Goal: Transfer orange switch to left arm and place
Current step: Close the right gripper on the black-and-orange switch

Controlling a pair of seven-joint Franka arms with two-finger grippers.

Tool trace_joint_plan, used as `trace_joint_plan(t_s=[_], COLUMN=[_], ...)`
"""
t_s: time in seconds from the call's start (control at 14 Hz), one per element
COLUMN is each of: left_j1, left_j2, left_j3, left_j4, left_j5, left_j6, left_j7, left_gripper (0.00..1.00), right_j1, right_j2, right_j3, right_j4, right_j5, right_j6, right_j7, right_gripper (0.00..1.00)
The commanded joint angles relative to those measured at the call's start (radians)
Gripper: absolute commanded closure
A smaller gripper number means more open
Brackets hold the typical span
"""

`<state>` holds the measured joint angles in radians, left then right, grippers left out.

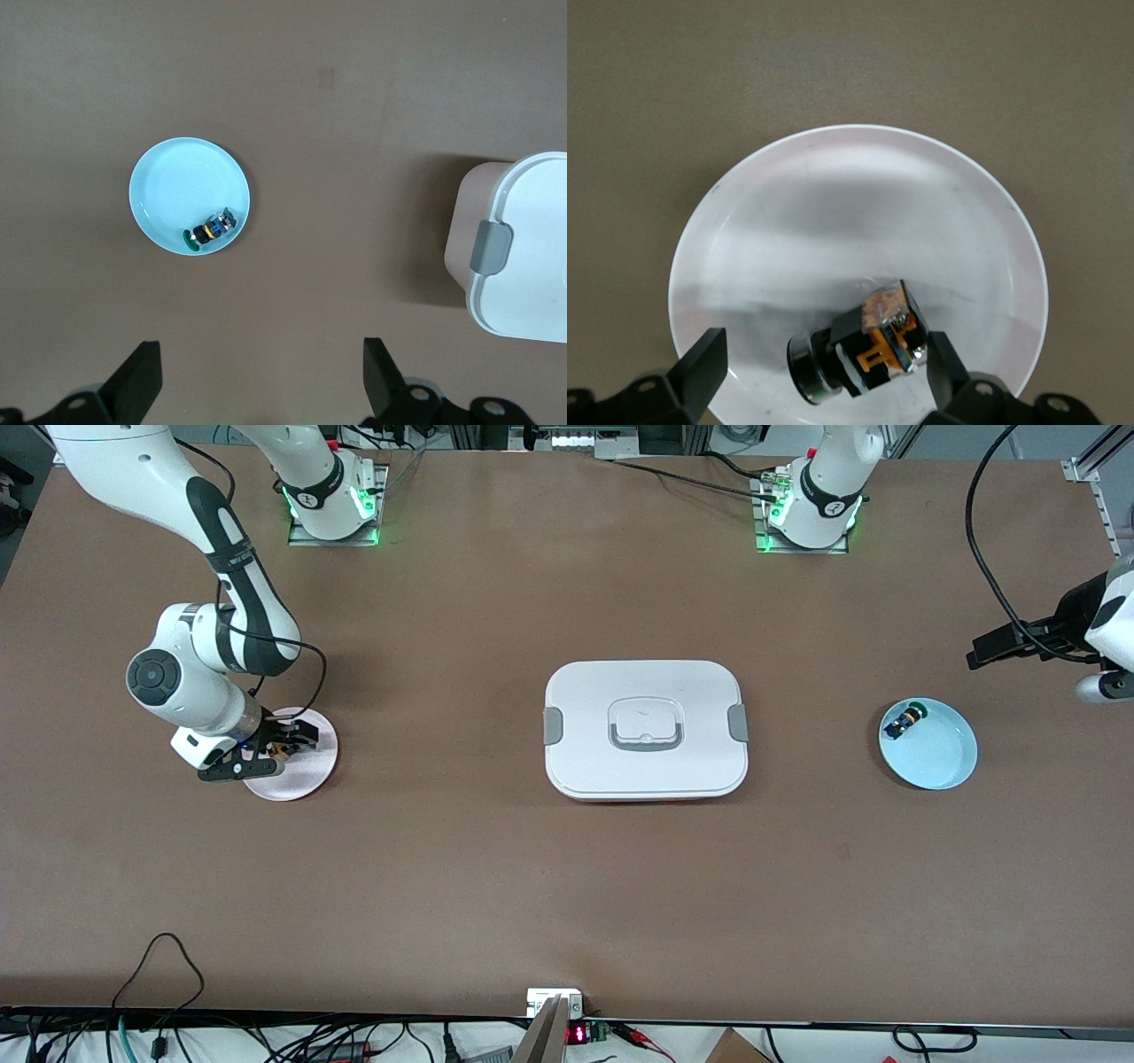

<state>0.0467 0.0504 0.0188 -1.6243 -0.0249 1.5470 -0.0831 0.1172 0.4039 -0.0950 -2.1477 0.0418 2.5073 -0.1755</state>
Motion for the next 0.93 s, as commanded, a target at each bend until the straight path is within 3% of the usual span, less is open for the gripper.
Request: trace_joint_plan(t_s=[0.0, 0.5, 0.86], left_j1=[-0.008, -0.008, -0.008], left_j2=[0.016, 0.017, 0.017], left_j3=[0.012, 0.012, 0.012], left_j4=[0.031, 0.031, 0.031], left_j5=[-0.016, -0.016, -0.018], left_j6=[-0.015, -0.015, -0.015], left_j7=[0.002, 0.003, 0.003], left_gripper=[0.0, 0.0, 0.0], right_j1=[0.003, 0.001, -0.007], right_j2=[-0.005, 0.0, 0.006], right_j3=[-0.005, -0.006, -0.006], right_j4=[0.002, 0.0, 0.0], right_j5=[0.006, 0.001, -0.014], right_j6=[-0.007, -0.005, -0.002], right_j7=[-0.174, -0.334, -0.338], right_gripper=[0.0, 0.0, 0.0])
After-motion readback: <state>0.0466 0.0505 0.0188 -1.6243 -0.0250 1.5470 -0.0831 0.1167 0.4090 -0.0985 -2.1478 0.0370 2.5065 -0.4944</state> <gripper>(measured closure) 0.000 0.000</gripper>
